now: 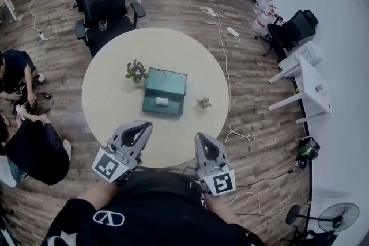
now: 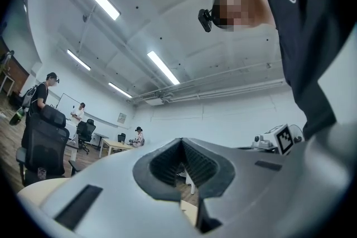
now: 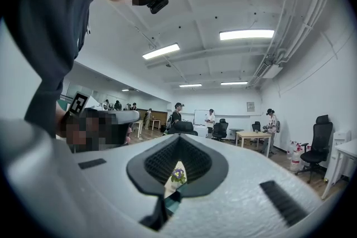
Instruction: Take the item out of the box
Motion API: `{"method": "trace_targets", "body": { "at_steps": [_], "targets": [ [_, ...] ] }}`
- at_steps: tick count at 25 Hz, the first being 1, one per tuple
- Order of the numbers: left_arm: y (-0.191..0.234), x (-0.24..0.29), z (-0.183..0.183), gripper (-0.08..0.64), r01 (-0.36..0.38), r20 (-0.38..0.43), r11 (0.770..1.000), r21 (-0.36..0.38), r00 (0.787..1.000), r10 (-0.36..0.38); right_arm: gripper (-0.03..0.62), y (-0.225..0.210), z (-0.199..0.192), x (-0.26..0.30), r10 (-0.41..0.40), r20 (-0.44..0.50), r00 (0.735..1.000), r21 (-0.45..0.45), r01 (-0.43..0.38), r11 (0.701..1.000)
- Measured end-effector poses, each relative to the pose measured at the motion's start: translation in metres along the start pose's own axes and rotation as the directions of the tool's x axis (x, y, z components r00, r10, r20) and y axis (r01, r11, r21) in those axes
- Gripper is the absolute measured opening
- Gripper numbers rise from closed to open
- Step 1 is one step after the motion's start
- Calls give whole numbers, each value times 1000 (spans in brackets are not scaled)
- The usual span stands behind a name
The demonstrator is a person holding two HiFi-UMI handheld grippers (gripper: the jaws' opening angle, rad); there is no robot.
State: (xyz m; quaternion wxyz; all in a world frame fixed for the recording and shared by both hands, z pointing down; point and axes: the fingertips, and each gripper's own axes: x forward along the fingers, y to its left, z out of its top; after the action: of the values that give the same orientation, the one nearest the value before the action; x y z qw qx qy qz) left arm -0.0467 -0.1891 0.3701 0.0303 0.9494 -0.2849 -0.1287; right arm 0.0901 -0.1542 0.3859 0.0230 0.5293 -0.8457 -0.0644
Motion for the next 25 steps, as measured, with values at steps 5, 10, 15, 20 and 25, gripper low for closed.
{"method": "trace_targets", "body": {
  "at_steps": [5,10,15,20,25],
  "targets": [
    [-2,18,-6,6,-40,-10,999,23,999,40,5,-19,-5,10,50,36,998,18,-51,999],
    [-20,32,-4,6,-81,-10,996,32,997,81,5,-36,-5,6,113,33,993,13,-114,993],
    [-26,36,-5,6,-102,-21,994,47,994,103,5,-45,-4,8,138,60,989,15,-139,990],
    [-26,34,-7,6,-124,-27,992,39,992,125,5,-49,-1,14,156,57,986,29,-158,987],
    [-21,30,-12,6,-141,-27,990,26,990,142,64,-46,-4,23,170,22,985,-43,-168,985]
  ]
}}
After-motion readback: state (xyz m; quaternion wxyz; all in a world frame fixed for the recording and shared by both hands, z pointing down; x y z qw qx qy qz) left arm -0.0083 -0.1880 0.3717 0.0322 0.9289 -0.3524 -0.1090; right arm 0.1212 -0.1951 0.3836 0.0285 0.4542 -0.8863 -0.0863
